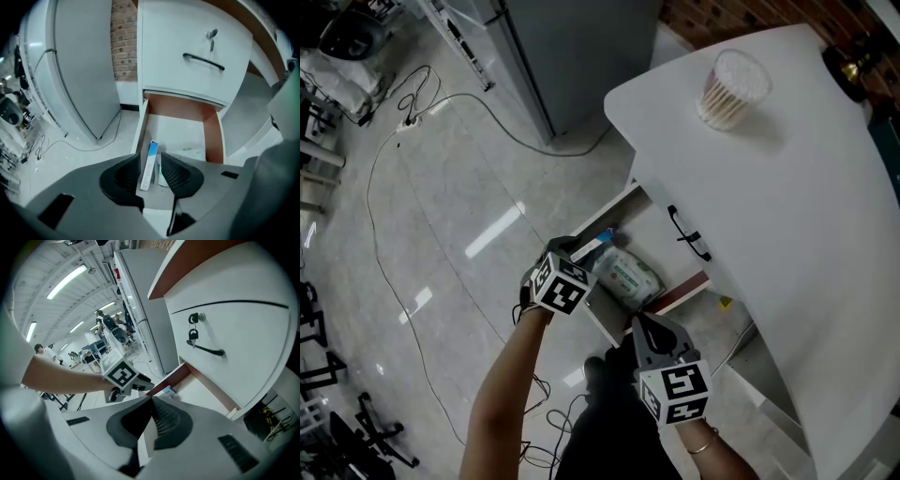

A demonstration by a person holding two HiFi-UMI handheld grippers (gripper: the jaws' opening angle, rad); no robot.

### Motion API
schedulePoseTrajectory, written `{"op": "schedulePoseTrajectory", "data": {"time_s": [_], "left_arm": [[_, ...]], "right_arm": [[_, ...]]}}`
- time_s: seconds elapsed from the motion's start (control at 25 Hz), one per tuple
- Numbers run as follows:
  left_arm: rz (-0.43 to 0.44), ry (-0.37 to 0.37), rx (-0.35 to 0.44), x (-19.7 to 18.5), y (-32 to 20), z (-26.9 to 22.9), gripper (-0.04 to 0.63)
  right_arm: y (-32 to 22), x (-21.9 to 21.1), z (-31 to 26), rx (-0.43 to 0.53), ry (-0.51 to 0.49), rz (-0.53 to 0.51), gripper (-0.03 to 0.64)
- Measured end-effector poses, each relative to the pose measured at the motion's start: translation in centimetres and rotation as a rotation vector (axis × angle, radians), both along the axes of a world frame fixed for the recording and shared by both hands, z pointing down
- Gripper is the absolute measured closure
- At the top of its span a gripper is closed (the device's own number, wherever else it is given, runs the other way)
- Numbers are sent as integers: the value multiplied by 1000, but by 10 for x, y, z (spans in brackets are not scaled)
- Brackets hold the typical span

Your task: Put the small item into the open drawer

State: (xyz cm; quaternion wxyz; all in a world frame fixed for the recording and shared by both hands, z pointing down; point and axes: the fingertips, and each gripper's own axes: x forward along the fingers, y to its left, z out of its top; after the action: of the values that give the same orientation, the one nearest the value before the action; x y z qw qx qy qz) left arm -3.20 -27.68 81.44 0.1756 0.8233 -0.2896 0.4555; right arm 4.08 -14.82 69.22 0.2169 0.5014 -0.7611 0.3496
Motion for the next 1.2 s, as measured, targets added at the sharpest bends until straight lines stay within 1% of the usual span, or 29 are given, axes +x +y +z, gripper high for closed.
{"op": "schedulePoseTrajectory", "data": {"time_s": [0.24,0.44,0.68,0.8,1.08,1.2], "left_arm": [[-81,81,49,-23,36,-73,470],[-196,144,88,-52,67,-131,505],[-292,183,151,-85,105,-207,526],[-320,200,169,-97,127,-240,534],[-420,243,221,-120,167,-301,545],[-487,274,238,-131,178,-322,562]], "right_arm": [[-2,-12,-46,35,1,2,611],[7,-30,-83,52,-3,-22,610],[25,-46,-138,86,4,-59,611],[34,-54,-164,106,5,-70,611],[54,-70,-215,143,7,-101,611],[60,-76,-231,160,3,-122,611]]}}
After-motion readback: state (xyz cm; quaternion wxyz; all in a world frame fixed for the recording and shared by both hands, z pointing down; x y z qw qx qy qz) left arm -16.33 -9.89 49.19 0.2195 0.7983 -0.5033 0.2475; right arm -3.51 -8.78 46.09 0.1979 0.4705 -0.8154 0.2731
